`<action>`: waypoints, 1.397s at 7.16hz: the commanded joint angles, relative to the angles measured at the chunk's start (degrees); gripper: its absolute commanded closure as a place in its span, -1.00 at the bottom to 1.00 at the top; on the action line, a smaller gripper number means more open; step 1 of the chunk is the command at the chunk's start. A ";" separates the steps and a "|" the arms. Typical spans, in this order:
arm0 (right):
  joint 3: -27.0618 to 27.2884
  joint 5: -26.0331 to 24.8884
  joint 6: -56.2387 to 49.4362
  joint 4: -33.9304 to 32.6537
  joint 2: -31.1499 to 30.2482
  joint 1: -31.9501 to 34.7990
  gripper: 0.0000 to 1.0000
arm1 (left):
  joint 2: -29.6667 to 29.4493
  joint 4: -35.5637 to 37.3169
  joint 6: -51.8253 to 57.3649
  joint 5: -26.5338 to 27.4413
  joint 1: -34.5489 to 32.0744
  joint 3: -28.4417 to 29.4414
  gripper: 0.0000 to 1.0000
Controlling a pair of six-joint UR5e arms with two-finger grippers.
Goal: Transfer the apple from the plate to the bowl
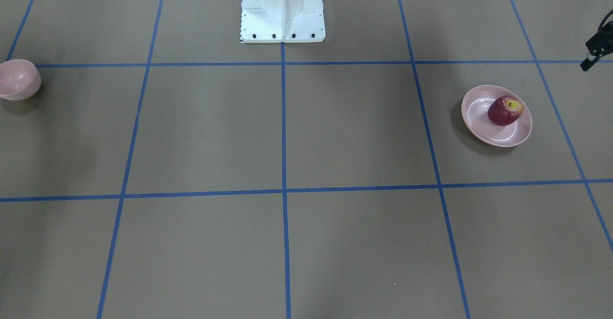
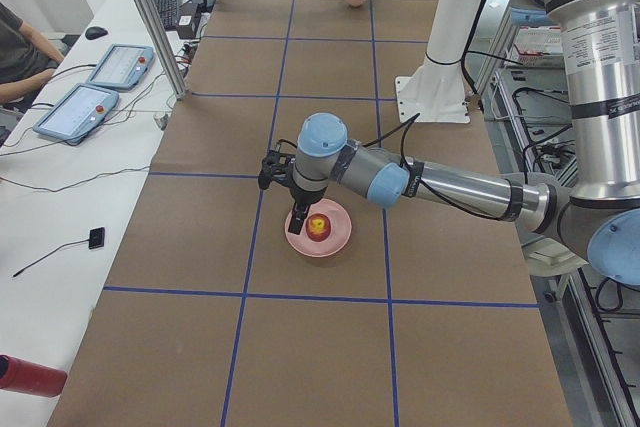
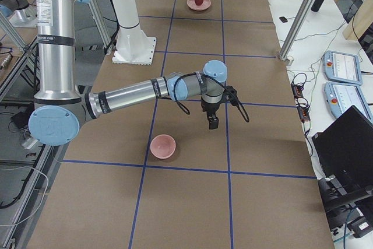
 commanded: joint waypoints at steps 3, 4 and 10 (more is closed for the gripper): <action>0.13 -2.00 -0.80 -0.94 -0.87 0.21 -1.00 | 0.27 -0.45 -0.09 0.04 0.28 0.03 -0.97; 0.05 -2.00 -0.80 -0.94 -0.95 0.13 -1.00 | 0.27 -0.54 0.09 0.04 0.28 0.12 -0.97; 0.39 -1.38 -0.28 0.64 -2.27 -0.14 -1.00 | 0.98 -0.10 -0.53 -0.31 0.20 -2.52 -0.97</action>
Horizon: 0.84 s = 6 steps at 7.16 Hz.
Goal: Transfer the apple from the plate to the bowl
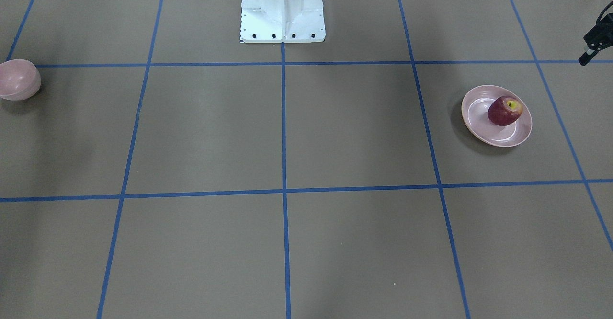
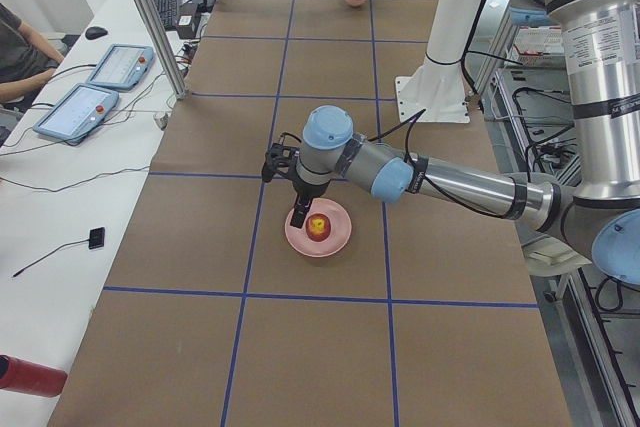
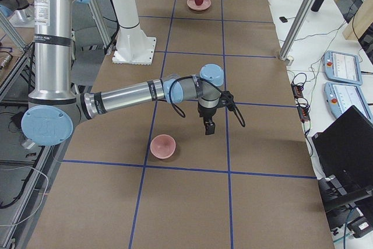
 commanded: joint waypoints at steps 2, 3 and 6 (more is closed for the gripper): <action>0.75 -0.41 0.02 0.18 -0.16 -0.35 -1.00 | 0.08 0.26 -0.06 -0.41 0.06 -0.21 -0.97; 0.84 -0.41 -0.06 0.18 -0.07 -0.96 -1.00 | 0.08 0.27 -0.06 -0.41 0.06 0.05 -0.97; 2.43 0.90 -0.33 0.18 -3.57 -0.97 -1.00 | 0.44 0.27 0.02 -0.32 0.15 0.32 -0.97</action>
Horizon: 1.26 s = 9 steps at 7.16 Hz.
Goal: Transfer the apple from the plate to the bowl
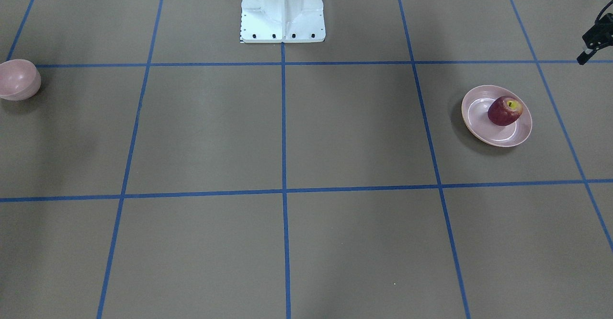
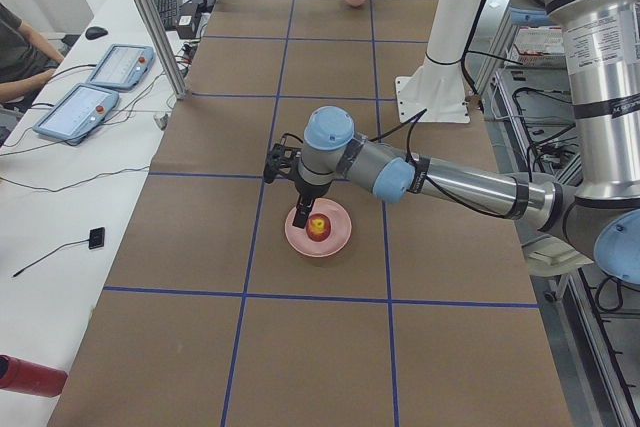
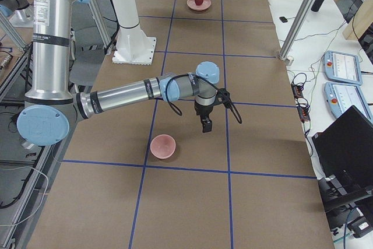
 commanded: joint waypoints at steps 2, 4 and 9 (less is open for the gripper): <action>-0.28 1.02 0.30 6.79 -8.32 -1.17 -1.00 | 0.06 0.00 0.07 0.27 0.02 0.18 -0.97; -4.74 1.19 3.90 21.12 -16.25 -2.40 -1.00 | 0.06 0.00 0.07 0.36 0.02 0.27 -0.97; -12.15 1.80 10.32 35.07 -18.12 -8.12 -1.00 | -0.03 0.09 0.07 0.36 0.10 0.44 -0.97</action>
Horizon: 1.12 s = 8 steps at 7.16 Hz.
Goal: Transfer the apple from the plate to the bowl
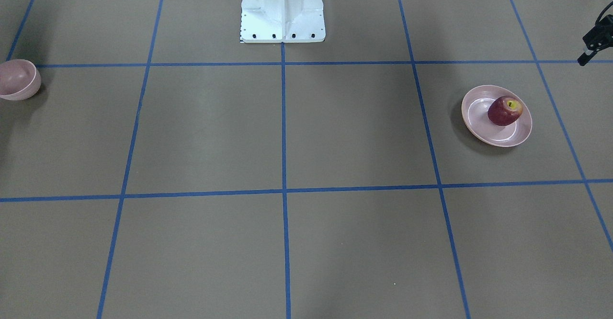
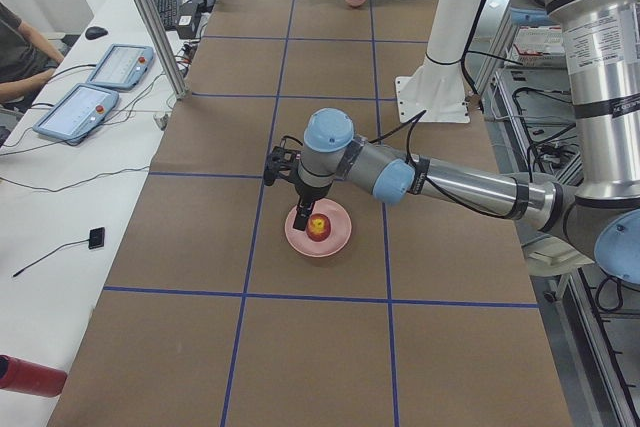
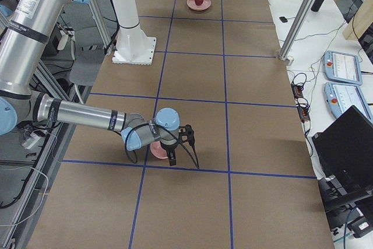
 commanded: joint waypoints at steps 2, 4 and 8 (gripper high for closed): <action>-1.74 -0.13 0.52 0.83 0.07 -3.56 -1.00 | -0.01 0.00 -0.06 0.00 0.05 0.11 -0.97; -2.53 -0.13 0.52 0.83 0.07 -4.35 -0.83 | -0.01 -0.35 0.37 0.09 0.05 -0.15 -0.97; -3.68 0.13 0.43 1.00 0.33 -4.36 1.00 | -0.71 0.00 -0.06 0.09 0.13 1.08 -0.97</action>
